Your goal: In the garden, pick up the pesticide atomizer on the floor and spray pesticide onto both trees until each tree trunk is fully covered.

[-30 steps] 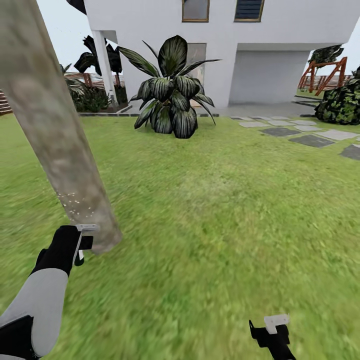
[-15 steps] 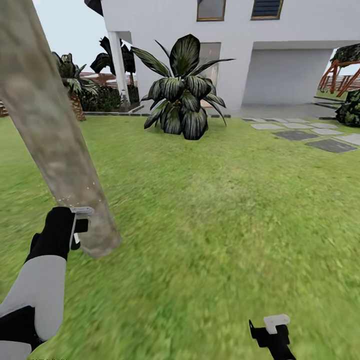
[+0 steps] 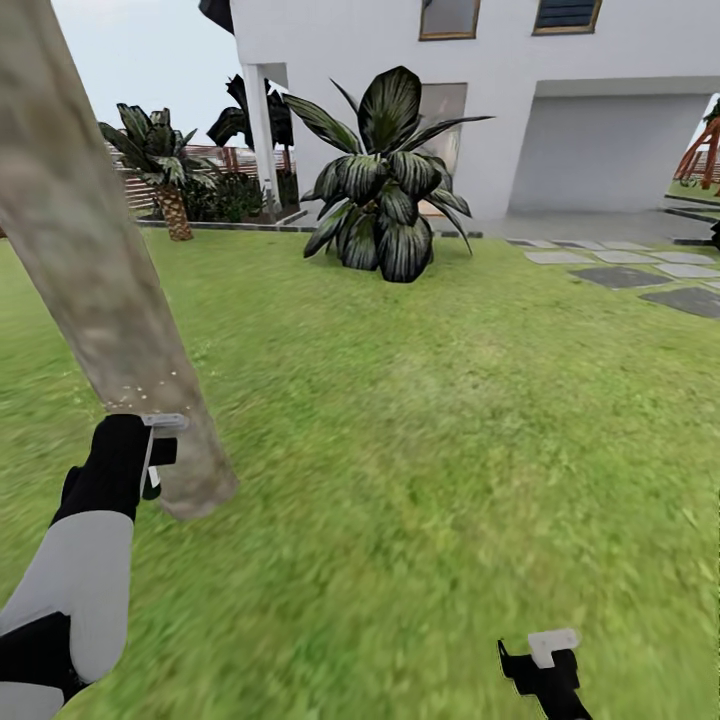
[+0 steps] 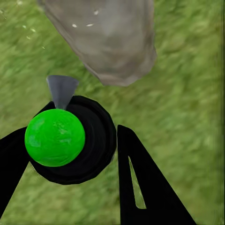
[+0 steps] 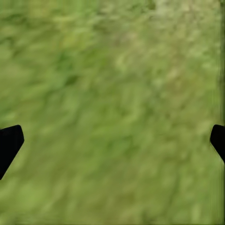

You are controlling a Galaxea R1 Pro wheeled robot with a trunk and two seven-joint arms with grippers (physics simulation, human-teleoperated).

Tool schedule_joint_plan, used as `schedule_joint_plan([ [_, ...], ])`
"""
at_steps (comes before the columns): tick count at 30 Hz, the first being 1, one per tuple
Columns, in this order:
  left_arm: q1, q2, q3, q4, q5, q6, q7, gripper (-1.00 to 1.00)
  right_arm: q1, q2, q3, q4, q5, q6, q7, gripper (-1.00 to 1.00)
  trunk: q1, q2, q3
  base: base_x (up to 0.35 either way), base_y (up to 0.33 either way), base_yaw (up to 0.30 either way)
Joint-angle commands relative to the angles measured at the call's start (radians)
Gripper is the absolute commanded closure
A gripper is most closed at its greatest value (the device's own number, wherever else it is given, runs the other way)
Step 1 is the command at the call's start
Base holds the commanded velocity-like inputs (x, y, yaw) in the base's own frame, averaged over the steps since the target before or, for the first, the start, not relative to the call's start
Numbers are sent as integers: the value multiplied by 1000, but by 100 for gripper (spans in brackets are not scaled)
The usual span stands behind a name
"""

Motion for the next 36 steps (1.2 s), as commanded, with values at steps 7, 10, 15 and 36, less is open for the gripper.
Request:
schedule_joint_plan([
  [7, 0, 0, 2, 0, -11, 2, -10, 100, -1, 1, -8, 1, 11, -3, -2, -100, 0, 0, -1, 151, -244, 46],
  [10, 0, 2, 2, 0, -11, 2, -10, 100, -1, 1, -8, 1, 11, -3, -2, -100, 0, 0, -1, 150, -245, 254],
  [15, 13, 3, -1, -1, -11, -7, -10, 100, -1, 1, -8, 1, 11, -3, -2, -100, 0, 0, -1, 144, -250, 276],
  [36, 251, 24, 134, 8, -3, -219, 54, 100, -1, 1, -8, 1, 11, -3, -5, -100, 0, 0, -1, 89, -268, 153],
])
